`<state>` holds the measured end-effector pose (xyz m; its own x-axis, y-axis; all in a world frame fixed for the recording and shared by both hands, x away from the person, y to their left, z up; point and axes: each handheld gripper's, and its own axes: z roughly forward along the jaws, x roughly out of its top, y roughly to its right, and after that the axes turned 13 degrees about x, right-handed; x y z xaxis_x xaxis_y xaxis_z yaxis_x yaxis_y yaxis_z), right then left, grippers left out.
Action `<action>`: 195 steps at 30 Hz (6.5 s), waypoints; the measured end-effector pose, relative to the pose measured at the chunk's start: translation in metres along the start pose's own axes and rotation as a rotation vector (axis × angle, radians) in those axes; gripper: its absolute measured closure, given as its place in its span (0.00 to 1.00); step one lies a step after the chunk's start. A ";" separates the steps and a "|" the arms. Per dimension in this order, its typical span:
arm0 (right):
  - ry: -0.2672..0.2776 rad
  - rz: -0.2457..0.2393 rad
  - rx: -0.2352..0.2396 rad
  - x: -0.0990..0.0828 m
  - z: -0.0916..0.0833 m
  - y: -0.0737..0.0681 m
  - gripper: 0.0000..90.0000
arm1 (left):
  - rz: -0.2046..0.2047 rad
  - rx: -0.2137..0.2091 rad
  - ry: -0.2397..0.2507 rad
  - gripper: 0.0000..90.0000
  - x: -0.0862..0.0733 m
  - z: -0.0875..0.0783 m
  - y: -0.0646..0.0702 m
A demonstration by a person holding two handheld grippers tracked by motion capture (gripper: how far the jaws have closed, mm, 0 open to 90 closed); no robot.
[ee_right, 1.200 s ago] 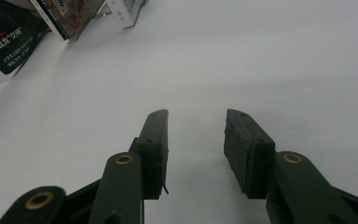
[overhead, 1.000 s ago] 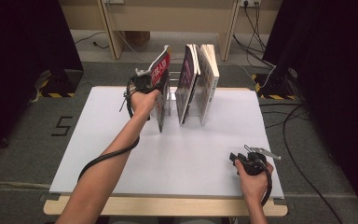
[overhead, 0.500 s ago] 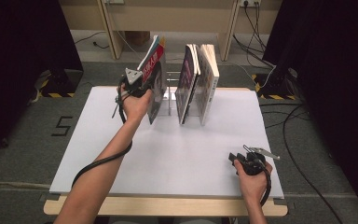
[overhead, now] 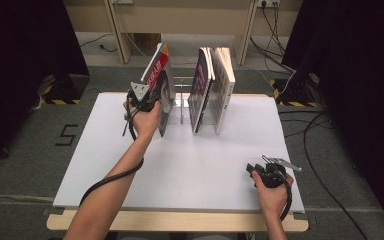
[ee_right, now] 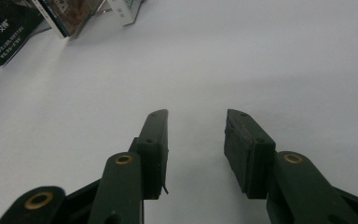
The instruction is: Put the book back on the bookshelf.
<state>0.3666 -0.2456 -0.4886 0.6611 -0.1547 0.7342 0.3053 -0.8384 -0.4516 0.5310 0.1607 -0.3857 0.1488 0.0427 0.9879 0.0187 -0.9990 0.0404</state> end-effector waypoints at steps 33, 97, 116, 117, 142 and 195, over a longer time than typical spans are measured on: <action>0.001 0.000 0.000 0.000 0.001 -0.003 0.67 | -0.045 -0.073 -0.116 0.67 0.006 -0.005 -0.006; 0.005 -0.002 -0.008 -0.001 0.000 -0.004 0.67 | -0.063 -0.143 -0.238 0.48 0.009 -0.044 -0.025; 0.005 -0.005 -0.008 -0.001 0.001 -0.004 0.67 | -0.079 -0.171 -0.283 0.47 0.001 -0.057 -0.041; 0.005 -0.005 -0.008 -0.001 0.001 -0.004 0.67 | -0.081 -0.172 -0.286 0.47 0.000 -0.058 -0.042; 0.002 -0.004 -0.009 -0.001 0.001 -0.006 0.67 | -0.081 -0.225 -0.337 0.44 -0.016 -0.073 -0.062; 0.009 -0.004 -0.010 -0.002 0.001 -0.008 0.67 | -0.062 -0.205 -0.416 0.43 -0.075 -0.119 -0.106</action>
<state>0.3637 -0.2378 -0.4870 0.6538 -0.1562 0.7404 0.3005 -0.8444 -0.4435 0.4002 0.2617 -0.4467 0.5384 0.0622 0.8404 -0.1490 -0.9745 0.1676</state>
